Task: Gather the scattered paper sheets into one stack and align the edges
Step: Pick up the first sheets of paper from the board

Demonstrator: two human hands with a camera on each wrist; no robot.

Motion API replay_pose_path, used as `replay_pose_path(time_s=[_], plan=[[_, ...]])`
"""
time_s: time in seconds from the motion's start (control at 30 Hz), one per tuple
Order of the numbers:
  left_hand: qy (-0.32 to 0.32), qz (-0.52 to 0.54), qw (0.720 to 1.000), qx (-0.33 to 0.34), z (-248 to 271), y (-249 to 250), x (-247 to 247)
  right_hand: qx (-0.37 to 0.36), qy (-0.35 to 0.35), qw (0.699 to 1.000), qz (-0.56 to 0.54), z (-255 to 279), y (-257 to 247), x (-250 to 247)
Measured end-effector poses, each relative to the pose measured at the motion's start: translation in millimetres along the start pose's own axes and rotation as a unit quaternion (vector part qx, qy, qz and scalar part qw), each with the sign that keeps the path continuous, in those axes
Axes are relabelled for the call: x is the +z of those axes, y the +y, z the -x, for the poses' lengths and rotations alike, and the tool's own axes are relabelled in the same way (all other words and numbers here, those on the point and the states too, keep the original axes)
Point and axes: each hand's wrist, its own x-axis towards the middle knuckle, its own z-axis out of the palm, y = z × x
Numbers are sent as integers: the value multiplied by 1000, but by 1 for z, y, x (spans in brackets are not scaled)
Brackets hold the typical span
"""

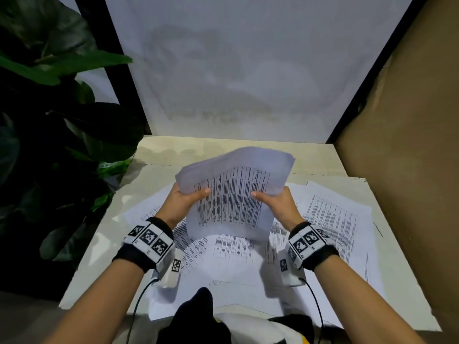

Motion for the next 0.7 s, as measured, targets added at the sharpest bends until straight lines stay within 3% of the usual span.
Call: replay_pose_path(time_s=[0.2, 0.37, 0.5, 0.7], plan=[[-12, -5, 999, 51, 1, 21, -3, -63, 23, 996, -54, -3, -21, -6], [26, -2, 999, -34, 4, -14, 8, -1, 16, 998, -54, 5, 18, 0], [45, -24, 996, -77, 1, -45, 14, 1, 48, 996, -79, 4, 26, 2], [95, -56, 993, -44, -15, -53, 22, 39, 15, 999, -1, -13, 41, -13]])
